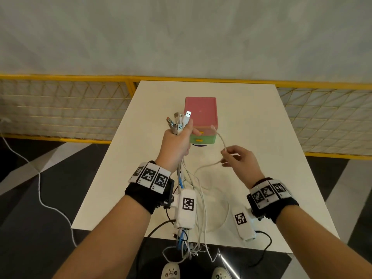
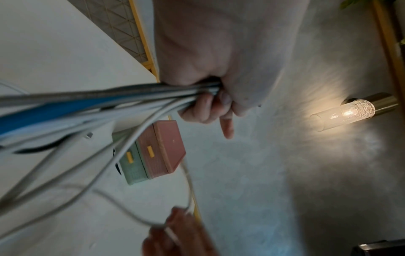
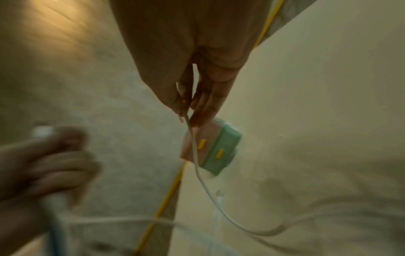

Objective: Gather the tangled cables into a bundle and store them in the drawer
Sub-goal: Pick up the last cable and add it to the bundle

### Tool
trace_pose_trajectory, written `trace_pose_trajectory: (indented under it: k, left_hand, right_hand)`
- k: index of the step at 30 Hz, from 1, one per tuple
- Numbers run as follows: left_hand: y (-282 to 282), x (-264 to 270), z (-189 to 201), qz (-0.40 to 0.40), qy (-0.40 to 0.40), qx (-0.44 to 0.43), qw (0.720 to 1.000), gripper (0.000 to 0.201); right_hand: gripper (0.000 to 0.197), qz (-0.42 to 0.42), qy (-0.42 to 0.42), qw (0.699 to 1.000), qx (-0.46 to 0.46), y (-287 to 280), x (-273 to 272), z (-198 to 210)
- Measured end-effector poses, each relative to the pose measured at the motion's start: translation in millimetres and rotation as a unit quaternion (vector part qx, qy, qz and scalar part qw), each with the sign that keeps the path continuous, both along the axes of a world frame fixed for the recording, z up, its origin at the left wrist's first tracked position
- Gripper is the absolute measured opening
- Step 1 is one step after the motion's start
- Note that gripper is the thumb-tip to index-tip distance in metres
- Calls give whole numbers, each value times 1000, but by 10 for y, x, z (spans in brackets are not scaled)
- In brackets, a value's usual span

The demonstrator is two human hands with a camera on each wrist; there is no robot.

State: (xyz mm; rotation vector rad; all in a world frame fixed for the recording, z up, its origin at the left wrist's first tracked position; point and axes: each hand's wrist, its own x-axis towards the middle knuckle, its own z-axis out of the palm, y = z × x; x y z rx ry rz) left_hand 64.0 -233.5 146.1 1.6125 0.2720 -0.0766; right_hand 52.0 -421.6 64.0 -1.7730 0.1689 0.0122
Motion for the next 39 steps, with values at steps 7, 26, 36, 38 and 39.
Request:
trace_pose_trajectory:
  k: [7,26,36,38,39]
  left_hand:
    - [-155,-76,91,-25,18,-92,995,39]
    - [-95,-273,522,-126,-114,-270,948,24]
    - [8,-438,727,-201,-170,82,961,24]
    - [-77,-509,724,-275,-157,142,938,24]
    - [-118,-538,706,-312,-150,178,921,24]
  right_hand:
    - [4,132,-132,982,-17,313,-498,645]
    - [35,176,-66,976,-113,167,-896,790]
    - [31,158,-71,949,-264,-181,-988,893]
    - [27,119,-112,949,-270,-229,-959,1029]
    - [25,106,-133,948,-270,-245,-947,1107]
